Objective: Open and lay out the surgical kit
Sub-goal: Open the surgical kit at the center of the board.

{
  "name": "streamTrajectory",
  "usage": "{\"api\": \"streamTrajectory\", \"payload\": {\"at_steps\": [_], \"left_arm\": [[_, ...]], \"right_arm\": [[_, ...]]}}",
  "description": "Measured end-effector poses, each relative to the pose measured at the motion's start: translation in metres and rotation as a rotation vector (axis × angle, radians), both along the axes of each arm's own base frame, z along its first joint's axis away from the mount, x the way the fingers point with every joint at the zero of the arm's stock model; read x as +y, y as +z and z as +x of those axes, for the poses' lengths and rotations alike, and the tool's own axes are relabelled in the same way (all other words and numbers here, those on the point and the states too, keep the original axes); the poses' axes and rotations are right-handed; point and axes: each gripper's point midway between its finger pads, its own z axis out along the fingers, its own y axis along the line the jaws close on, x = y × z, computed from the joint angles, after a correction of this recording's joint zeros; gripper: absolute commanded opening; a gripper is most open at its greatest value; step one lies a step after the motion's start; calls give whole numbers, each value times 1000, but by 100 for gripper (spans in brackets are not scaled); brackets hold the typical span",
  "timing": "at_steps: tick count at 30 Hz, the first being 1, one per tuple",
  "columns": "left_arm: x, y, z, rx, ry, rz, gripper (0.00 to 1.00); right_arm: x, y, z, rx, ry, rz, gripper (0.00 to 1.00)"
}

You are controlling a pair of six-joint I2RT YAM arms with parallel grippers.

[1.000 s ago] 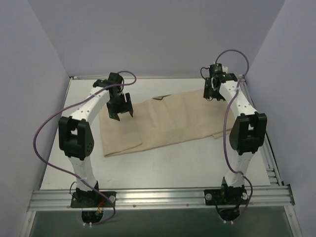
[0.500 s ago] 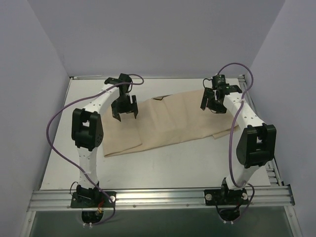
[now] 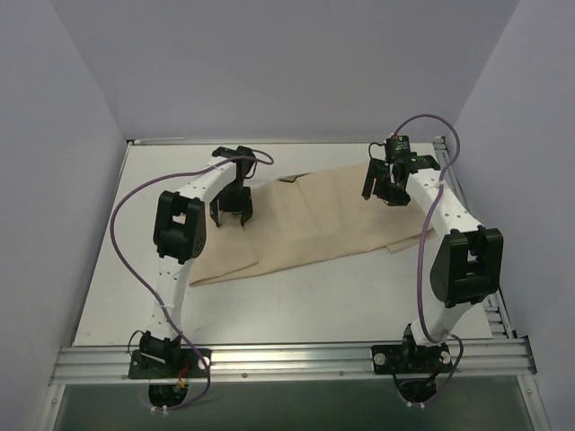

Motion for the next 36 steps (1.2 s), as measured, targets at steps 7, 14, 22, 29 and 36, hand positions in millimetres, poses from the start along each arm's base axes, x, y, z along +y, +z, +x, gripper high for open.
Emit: {"api": "streamTrajectory", "payload": {"at_steps": [7, 14, 22, 29, 36], "left_arm": [[4, 0, 1, -8, -11, 31, 64], [15, 7, 4, -18, -17, 48, 16], [36, 63, 22, -140, 24, -14, 11], [59, 85, 25, -177, 66, -40, 4], [183, 100, -29, -176, 390, 10, 35]], "right_arm": [[0, 0, 0, 0, 7, -4, 65], [0, -3, -2, 6, 12, -2, 64], [5, -5, -3, 12, 28, 22, 64], [10, -5, -4, 14, 43, 33, 64], [27, -5, -6, 12, 87, 53, 64]]}}
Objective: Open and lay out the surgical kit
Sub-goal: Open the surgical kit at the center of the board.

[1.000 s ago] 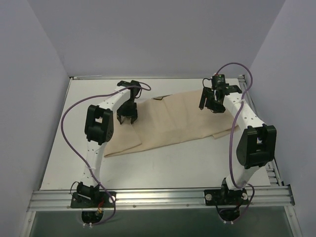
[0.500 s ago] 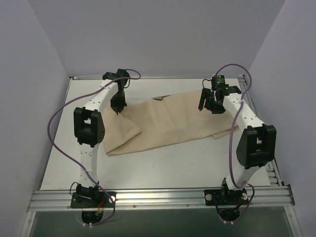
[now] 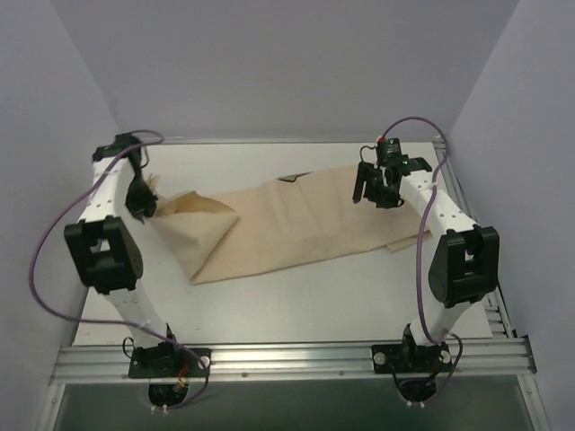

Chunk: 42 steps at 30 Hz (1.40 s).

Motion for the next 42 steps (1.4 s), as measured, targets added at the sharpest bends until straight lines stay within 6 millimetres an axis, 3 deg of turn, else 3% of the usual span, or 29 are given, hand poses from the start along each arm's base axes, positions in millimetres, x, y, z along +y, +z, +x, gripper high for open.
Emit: {"api": "streamTrajectory", "payload": {"at_steps": [1, 2, 4, 7, 11, 16, 17, 22, 24, 26, 27, 30, 32, 36, 38, 42], "left_arm": [[27, 3, -13, -13, 86, -1, 51], [46, 4, -25, -20, 153, -3, 59], [87, 5, -58, -33, 321, -22, 63], [101, 5, -80, -32, 400, -42, 76], [71, 17, -57, -72, 294, -47, 79], [7, 65, -10, -213, 70, -11, 80], [-3, 73, -5, -233, 45, -7, 84], [-13, 98, -6, -274, 43, 35, 84], [-15, 100, -7, -275, 46, 37, 73], [-25, 98, -5, -278, 25, 9, 54], [-34, 95, -4, -275, 5, -13, 33], [-64, 73, 0, -232, -64, -98, 2], [-85, 47, 1, -164, -109, -152, 2], [-115, -18, -1, -4, -149, -239, 2], [-123, -45, -7, 64, -150, -271, 2], [-127, -75, -10, 139, -139, -301, 2]], "right_arm": [[5, -1, -1, 0, 12, 4, 64], [12, -2, -2, 1, 29, 9, 64], [24, -6, -7, 8, 61, 18, 64], [39, -9, -13, 16, 101, 30, 64], [44, -10, -14, 18, 116, 43, 64], [44, -10, -14, 15, 115, 44, 64], [43, -10, -13, 15, 114, 44, 64], [43, -10, -14, 17, 112, 43, 64], [40, -12, -14, 22, 105, 45, 64], [36, -15, -15, 30, 93, 54, 63], [33, -15, -14, 33, 82, 60, 62], [12, -15, -9, 32, 25, 64, 54], [-8, -14, -5, 36, -33, 55, 45], [-47, -7, 3, 20, -168, 56, 45], [-70, -7, 0, 28, -242, 52, 45], [-117, -11, -23, 68, -390, 27, 51]]}}
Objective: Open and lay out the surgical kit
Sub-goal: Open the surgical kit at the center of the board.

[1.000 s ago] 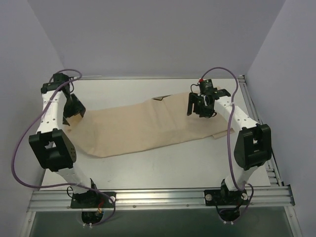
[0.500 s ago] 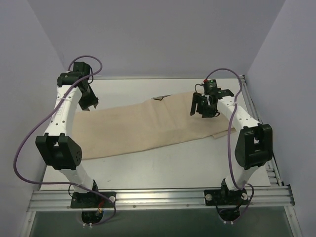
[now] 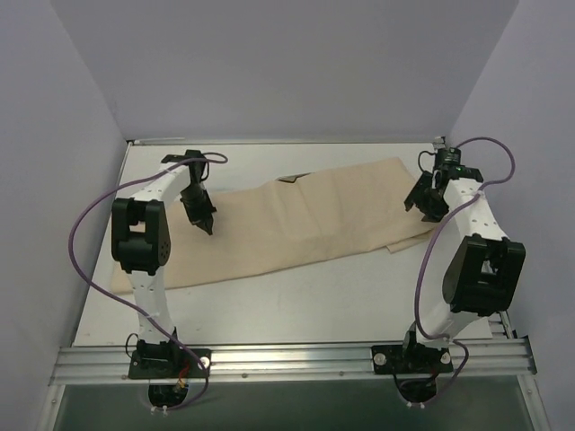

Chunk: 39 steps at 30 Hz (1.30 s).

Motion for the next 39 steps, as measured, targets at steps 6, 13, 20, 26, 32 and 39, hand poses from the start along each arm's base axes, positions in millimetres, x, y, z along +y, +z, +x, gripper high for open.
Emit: {"api": "streamTrajectory", "payload": {"at_steps": [6, 13, 20, 26, 32, 39], "left_arm": [[1, -33, 4, 67, 12, -13, 2], [18, -40, 16, 126, 98, -110, 2], [51, -40, 31, 165, 169, -165, 2], [66, -40, 41, 167, 174, -172, 2], [69, -40, 43, 159, 165, -180, 2], [68, -40, 42, 144, 143, -176, 2]], "right_arm": [[-45, -7, -42, 53, -175, -6, 57], [-45, -32, -73, 125, -239, 50, 51], [-36, -42, -80, 147, -234, 91, 49], [-18, -59, -91, 174, -201, 165, 48], [0, -83, -101, 185, -175, 218, 45], [-8, -84, -84, 116, -158, 166, 36]]}}
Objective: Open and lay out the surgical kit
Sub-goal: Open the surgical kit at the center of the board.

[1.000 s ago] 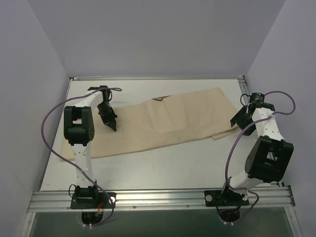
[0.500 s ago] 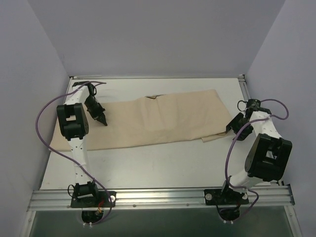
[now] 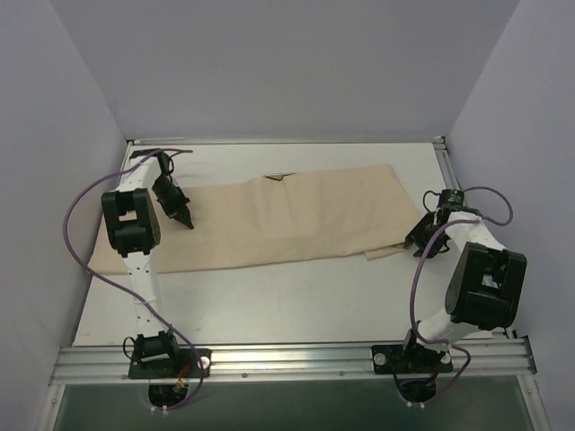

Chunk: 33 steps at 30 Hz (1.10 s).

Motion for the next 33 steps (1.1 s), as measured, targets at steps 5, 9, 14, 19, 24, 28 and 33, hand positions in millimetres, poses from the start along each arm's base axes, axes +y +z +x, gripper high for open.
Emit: {"api": "streamTrajectory", "payload": {"at_steps": [5, 9, 14, 19, 24, 28, 33], "left_arm": [[-1, 0, 0, -13, -19, 12, 2], [-1, 1, 0, -23, -34, 20, 2], [-1, 1, 0, -27, -40, 22, 2], [-3, 1, 0, -31, -47, 26, 2], [-5, 1, 0, -36, -60, 34, 2], [-7, 1, 0, -39, -71, 39, 2], [-9, 1, 0, -41, -83, 46, 2]], "right_arm": [[-8, 12, 10, -22, -6, -31, 59], [-16, 47, 36, -111, 7, -63, 75], [-33, 74, 68, -194, 20, -110, 74], [-40, 53, 73, -144, 39, -111, 69], [-42, 39, 71, -106, 65, -117, 58], [-36, 34, 74, -107, 105, -101, 37], [-14, 26, 86, -87, 211, -100, 0]]}}
